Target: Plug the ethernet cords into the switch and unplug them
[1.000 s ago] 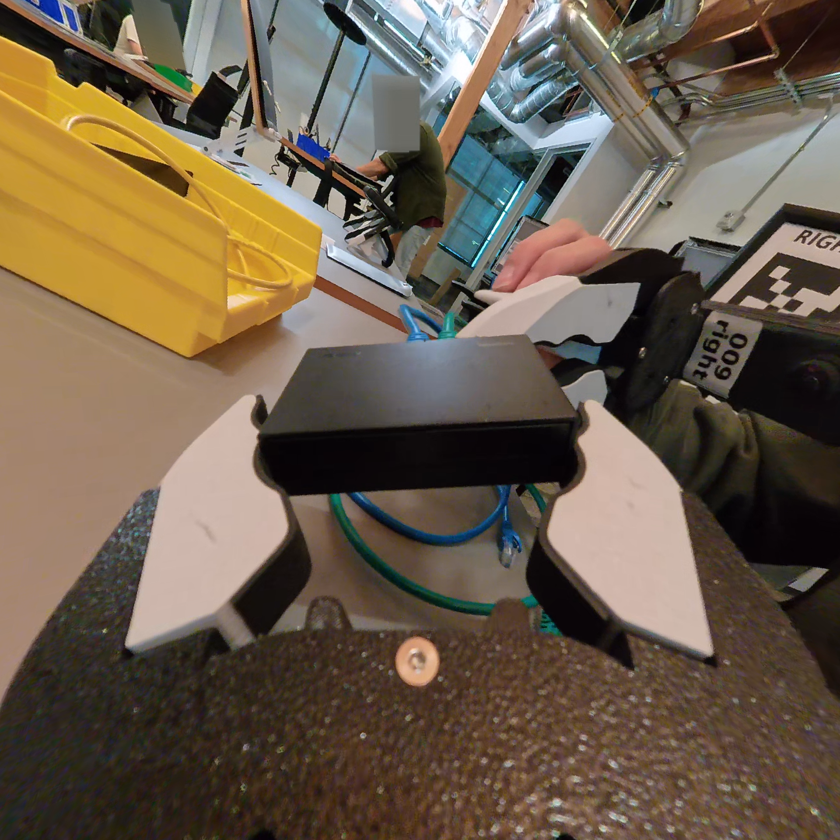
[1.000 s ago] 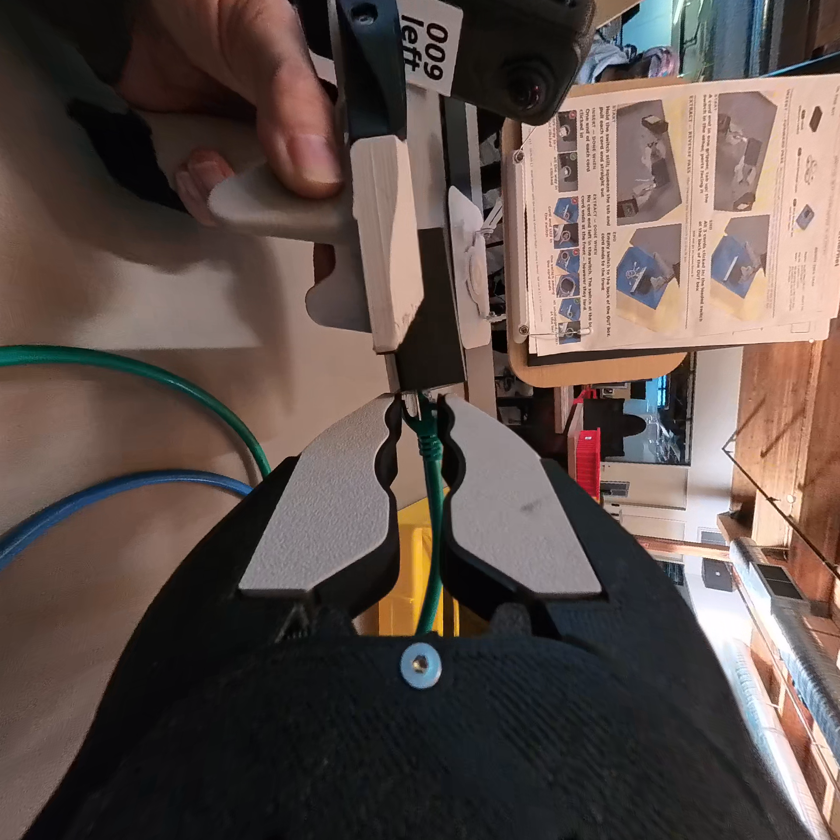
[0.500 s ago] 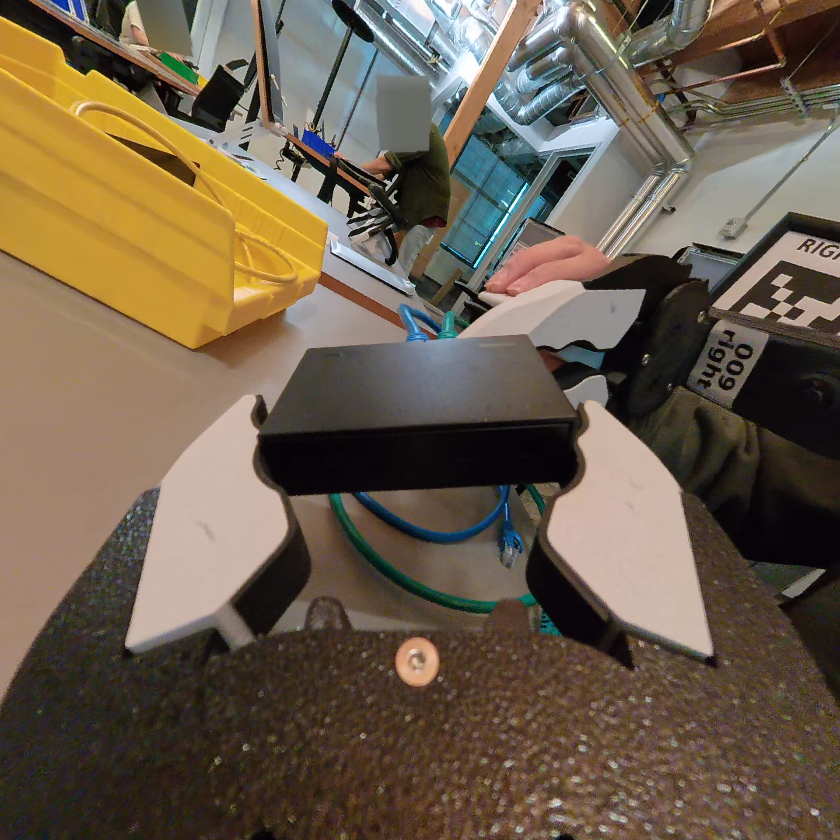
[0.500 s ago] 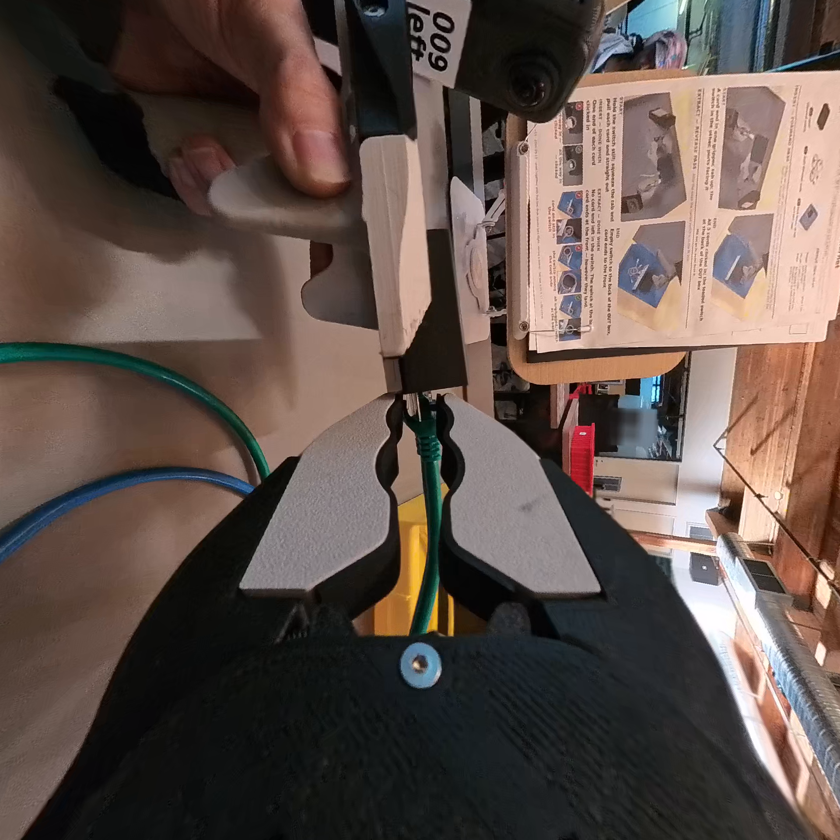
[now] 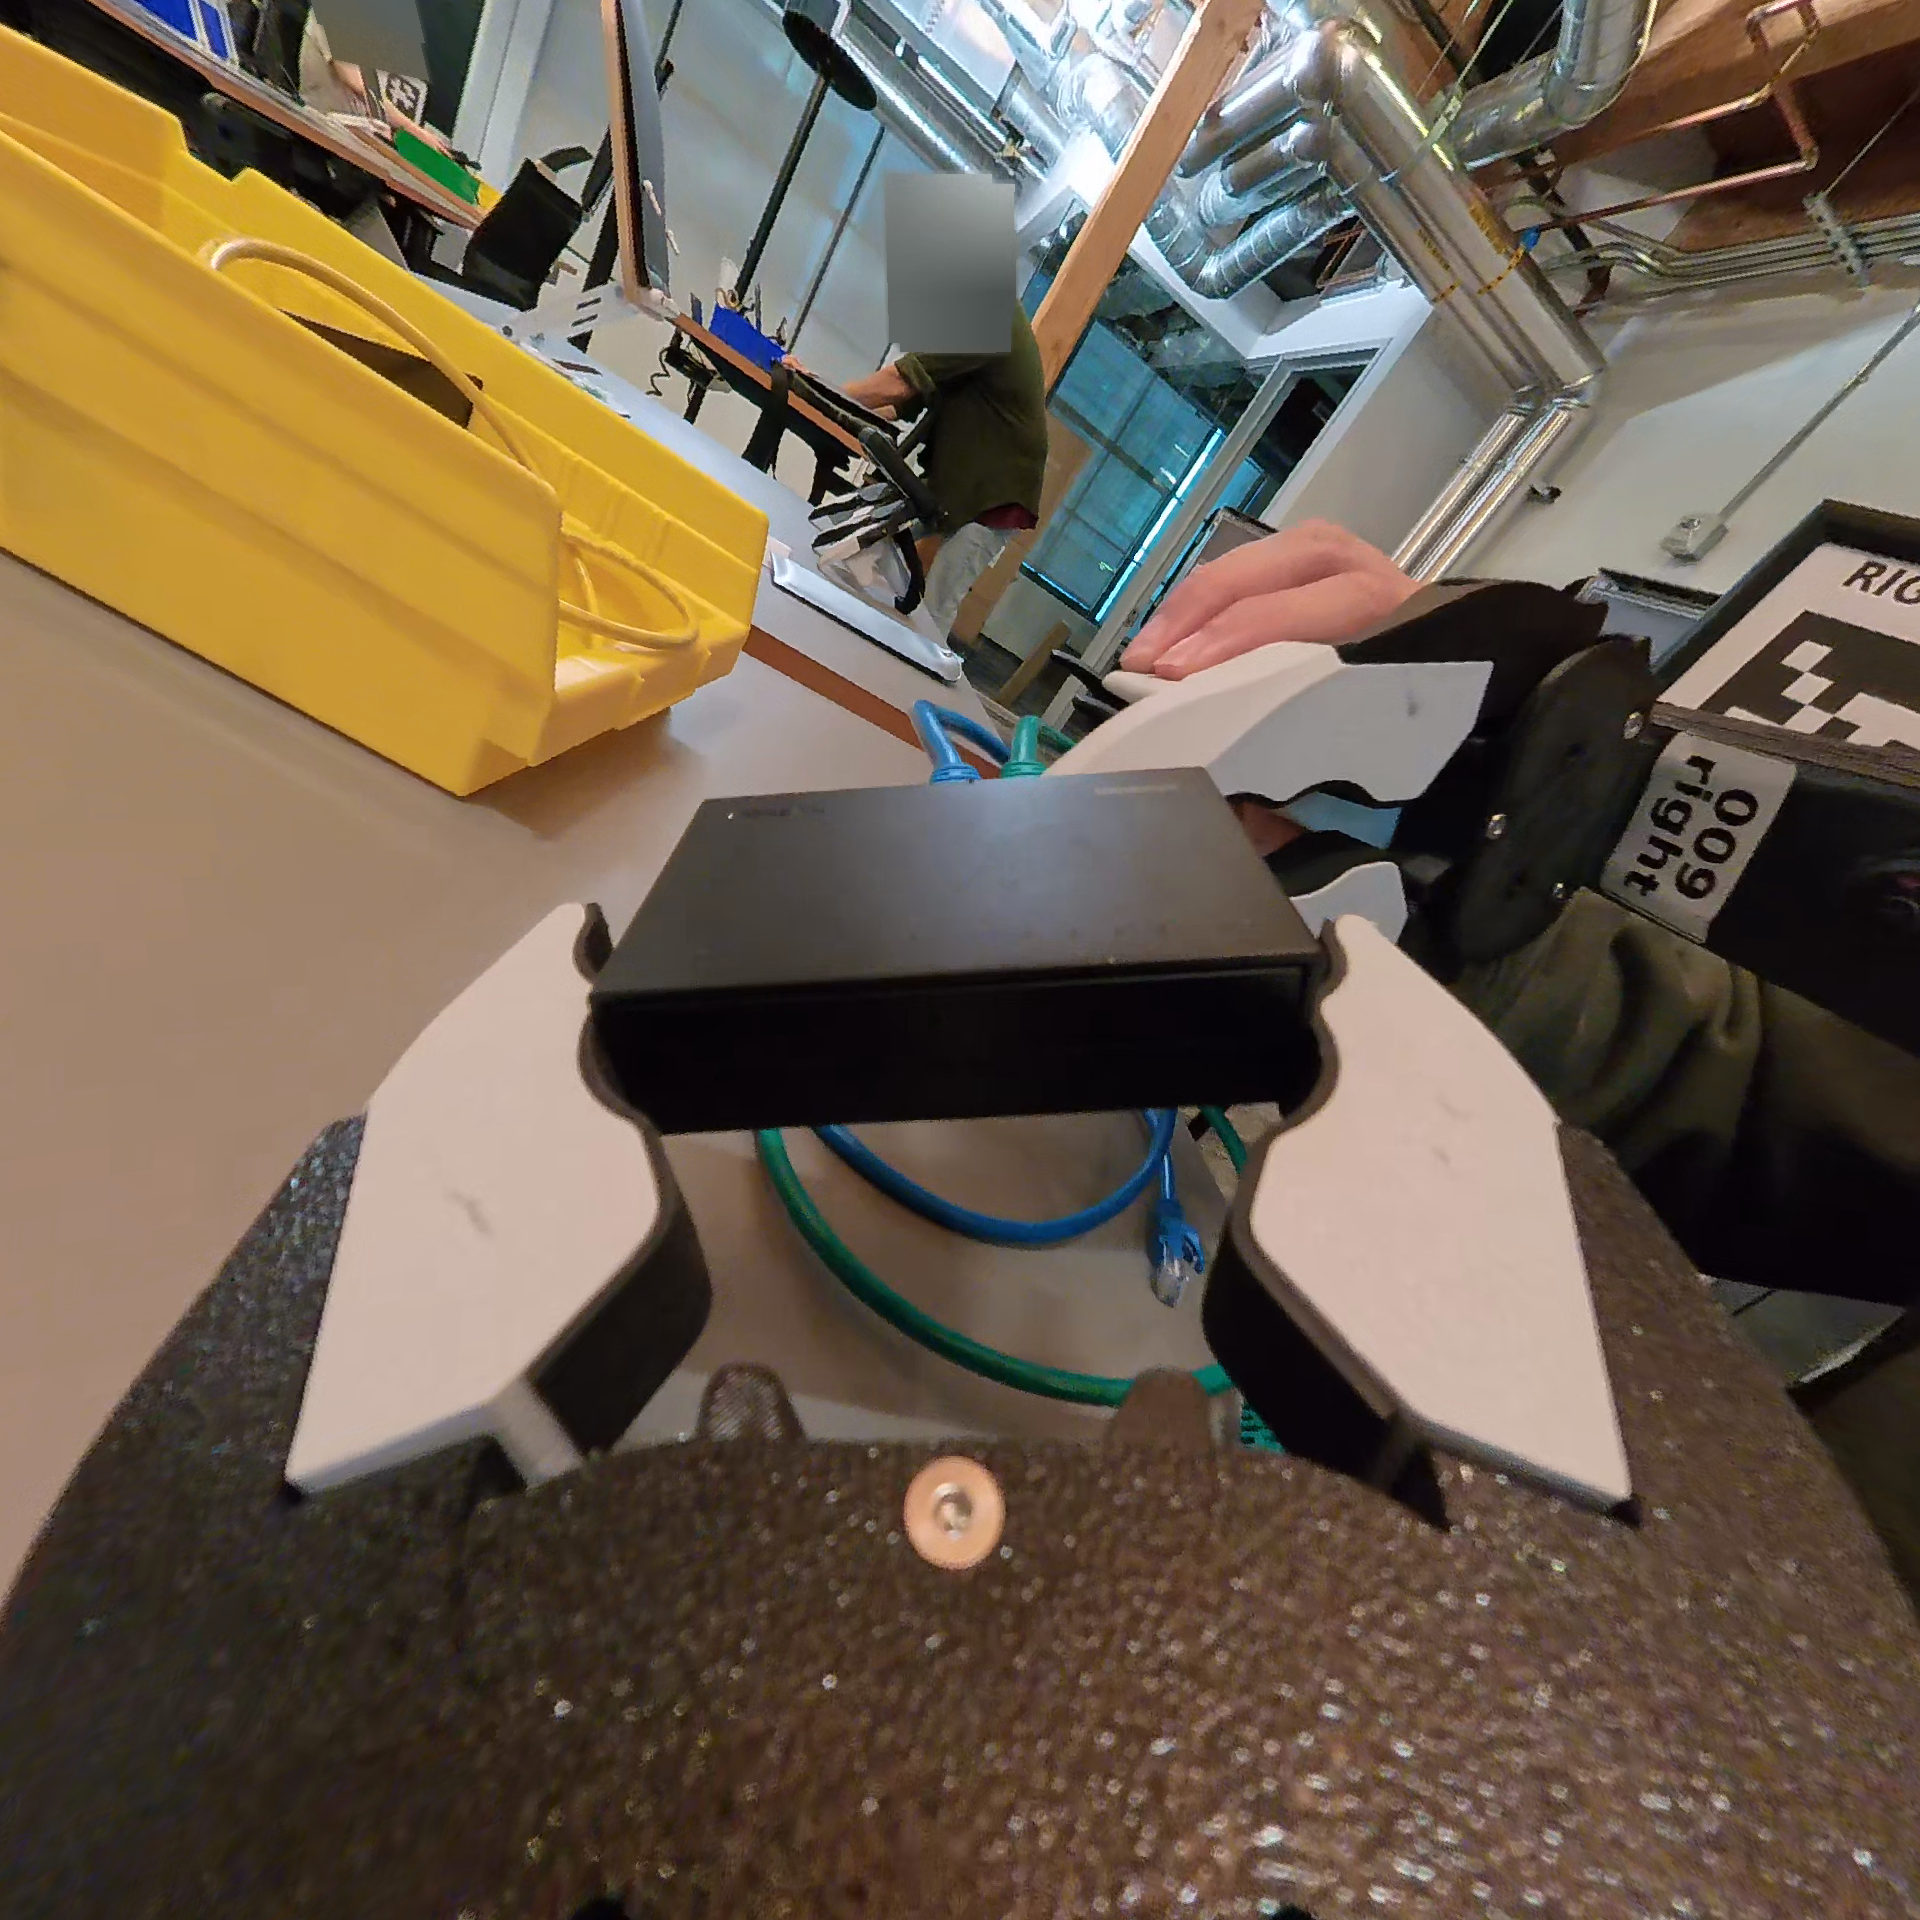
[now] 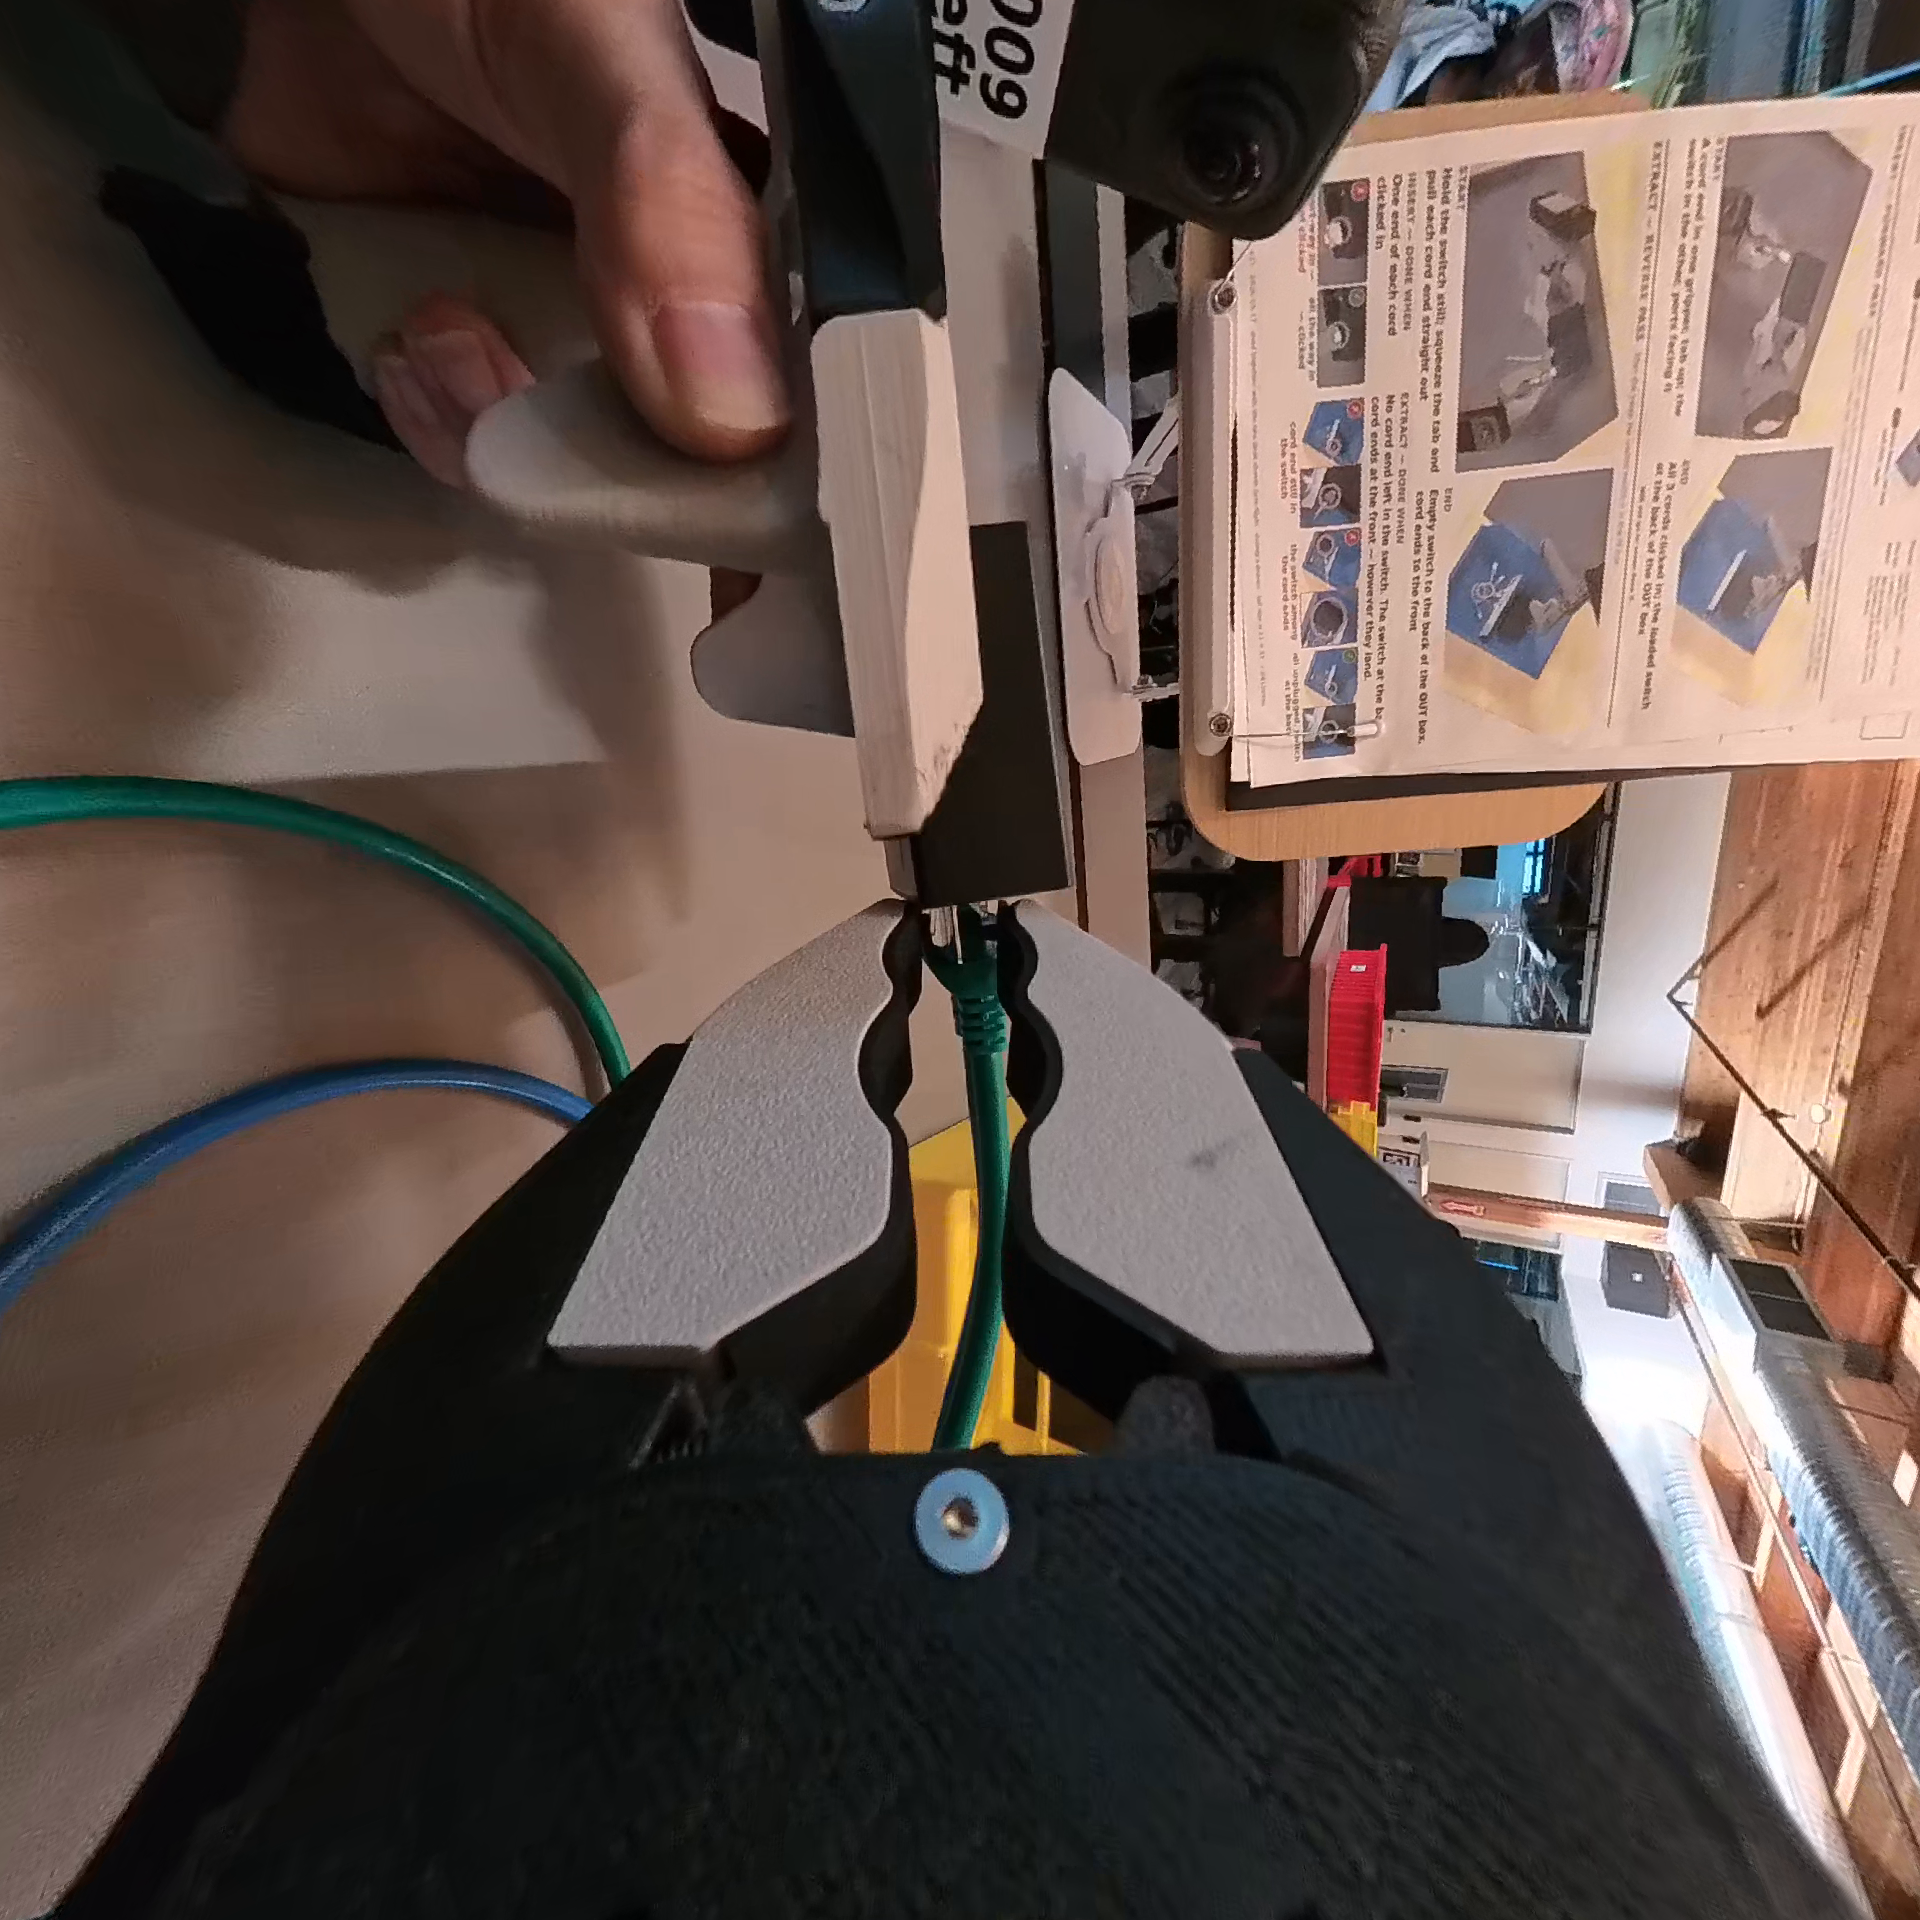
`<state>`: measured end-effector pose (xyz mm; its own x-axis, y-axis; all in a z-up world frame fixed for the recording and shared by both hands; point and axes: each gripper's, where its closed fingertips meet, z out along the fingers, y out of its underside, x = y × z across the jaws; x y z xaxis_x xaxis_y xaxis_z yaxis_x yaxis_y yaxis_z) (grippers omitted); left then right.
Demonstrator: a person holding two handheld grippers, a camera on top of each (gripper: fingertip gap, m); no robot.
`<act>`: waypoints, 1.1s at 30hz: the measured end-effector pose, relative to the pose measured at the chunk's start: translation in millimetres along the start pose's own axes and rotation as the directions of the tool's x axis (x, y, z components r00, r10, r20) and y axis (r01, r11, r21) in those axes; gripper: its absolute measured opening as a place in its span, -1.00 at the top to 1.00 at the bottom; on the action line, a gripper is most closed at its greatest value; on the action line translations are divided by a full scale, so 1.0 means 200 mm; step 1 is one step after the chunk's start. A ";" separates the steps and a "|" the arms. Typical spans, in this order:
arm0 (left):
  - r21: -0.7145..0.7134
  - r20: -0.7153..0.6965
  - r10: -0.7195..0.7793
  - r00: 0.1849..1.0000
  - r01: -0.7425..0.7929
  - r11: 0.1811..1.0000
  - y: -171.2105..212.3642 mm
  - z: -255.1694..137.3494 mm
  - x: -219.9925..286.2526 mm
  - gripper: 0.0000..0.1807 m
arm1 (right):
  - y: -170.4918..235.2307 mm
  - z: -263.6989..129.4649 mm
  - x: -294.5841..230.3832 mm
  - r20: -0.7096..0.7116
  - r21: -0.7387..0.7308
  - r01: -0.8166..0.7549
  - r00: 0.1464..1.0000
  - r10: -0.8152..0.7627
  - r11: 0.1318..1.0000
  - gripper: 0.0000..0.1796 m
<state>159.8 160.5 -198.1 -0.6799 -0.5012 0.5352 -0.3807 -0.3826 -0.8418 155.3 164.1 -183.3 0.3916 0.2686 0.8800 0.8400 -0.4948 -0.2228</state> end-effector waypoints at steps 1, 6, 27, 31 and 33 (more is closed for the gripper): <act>0.000 0.001 -0.001 1.000 0.001 1.000 0.00 0.00 0.00 -0.34 | 0.00 0.00 0.00 0.003 -0.007 0.019 1.000 -0.019 1.000 0.85; 0.005 0.009 -0.004 1.000 0.004 1.000 0.00 0.00 -0.01 -0.34 | 0.01 0.01 0.00 -0.012 -0.039 0.053 0.998 -0.054 0.998 0.86; 0.035 0.038 -0.012 0.999 0.011 0.999 -0.01 0.01 -0.03 -0.34 | 0.06 0.01 0.03 0.058 -0.119 0.067 0.997 -0.060 0.991 0.88; 0.055 0.063 0.029 0.998 -0.032 0.998 -0.04 0.00 -0.03 -0.34 | 0.06 0.01 0.04 0.052 -0.125 0.038 0.998 -0.032 0.991 0.88; 0.066 0.075 0.062 0.995 -0.067 0.996 -0.05 -0.01 -0.03 -0.34 | 0.05 0.00 0.04 0.049 -0.127 0.067 0.997 -0.061 0.990 0.89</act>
<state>167.1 168.3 -192.6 -0.6534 -0.5807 0.4857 -0.2920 -0.3985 -0.8694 167.1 160.5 -179.2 0.3574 0.3381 0.8706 0.8097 -0.5768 -0.1084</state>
